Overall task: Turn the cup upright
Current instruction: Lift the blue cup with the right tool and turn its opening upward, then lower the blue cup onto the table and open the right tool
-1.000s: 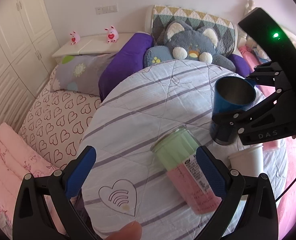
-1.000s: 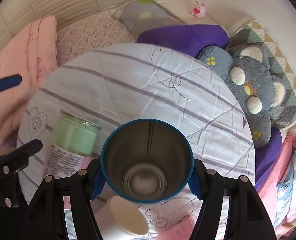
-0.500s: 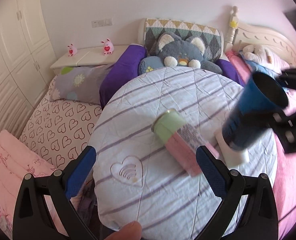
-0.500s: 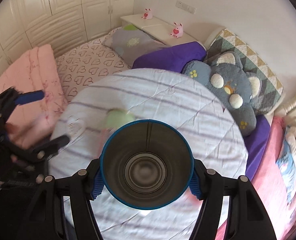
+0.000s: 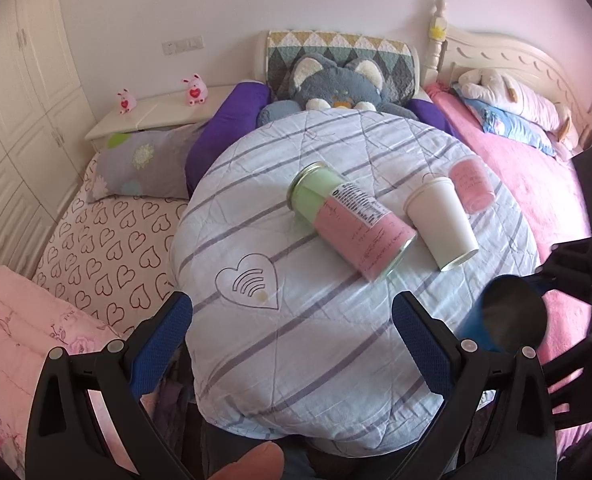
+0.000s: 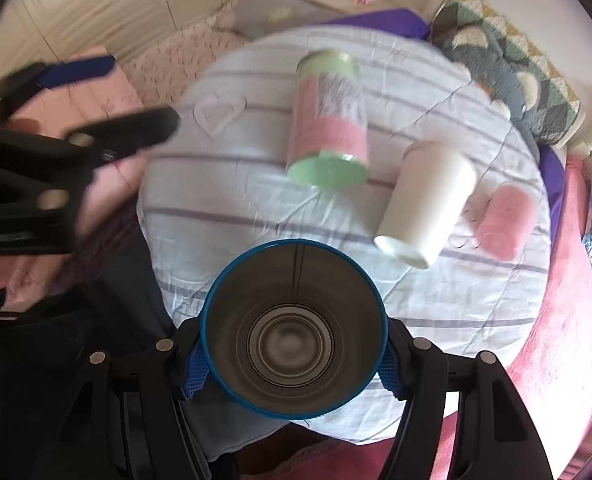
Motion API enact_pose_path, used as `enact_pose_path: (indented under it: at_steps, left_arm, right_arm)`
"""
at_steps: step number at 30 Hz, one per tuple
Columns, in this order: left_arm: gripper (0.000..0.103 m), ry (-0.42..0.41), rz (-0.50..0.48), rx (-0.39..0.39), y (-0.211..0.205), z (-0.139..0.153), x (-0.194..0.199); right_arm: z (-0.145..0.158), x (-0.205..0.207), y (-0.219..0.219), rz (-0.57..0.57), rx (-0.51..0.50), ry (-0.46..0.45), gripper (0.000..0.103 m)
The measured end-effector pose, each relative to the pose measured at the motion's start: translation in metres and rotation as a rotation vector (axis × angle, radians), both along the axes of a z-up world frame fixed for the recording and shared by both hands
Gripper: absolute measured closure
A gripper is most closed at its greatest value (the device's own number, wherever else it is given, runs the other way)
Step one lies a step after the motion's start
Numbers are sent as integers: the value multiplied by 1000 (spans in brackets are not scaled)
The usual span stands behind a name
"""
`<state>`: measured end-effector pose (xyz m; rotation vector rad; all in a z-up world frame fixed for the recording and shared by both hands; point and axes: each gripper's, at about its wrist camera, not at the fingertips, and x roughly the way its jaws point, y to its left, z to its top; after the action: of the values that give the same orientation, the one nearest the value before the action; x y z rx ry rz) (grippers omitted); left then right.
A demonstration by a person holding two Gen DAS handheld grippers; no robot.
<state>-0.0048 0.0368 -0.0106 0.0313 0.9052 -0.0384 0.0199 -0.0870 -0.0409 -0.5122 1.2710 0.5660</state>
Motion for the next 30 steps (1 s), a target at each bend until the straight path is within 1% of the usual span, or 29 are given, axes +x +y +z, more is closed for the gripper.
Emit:
enact_pose_path:
  at_steps: [2, 8, 10, 13, 20, 26, 30]
  left_arm:
    - [2, 5, 16, -1, 4, -2, 2]
    - [2, 10, 58, 9, 14, -5, 6]
    - [2, 14, 66, 12, 16, -7, 8]
    - [2, 22, 70, 16, 17, -9, 9]
    - [2, 45, 41, 13, 8, -13, 7]
    - [2, 59, 22, 7, -3, -14, 2]
    - [2, 58, 9, 12, -14, -12, -4]
  right_arm:
    - [-10, 6, 7, 5, -17, 11, 36]
    - [-26, 29, 27, 24, 27, 18, 34]
    - [-35, 32, 30, 28, 49, 32, 21]
    - [-40, 31, 25, 2, 66, 22, 21]
    - [-22, 16, -10, -109, 197, -32, 20]
    - [-9, -9, -46, -196, 257, -72, 19]
    - [3, -18, -64, -254, 305, -102, 19]
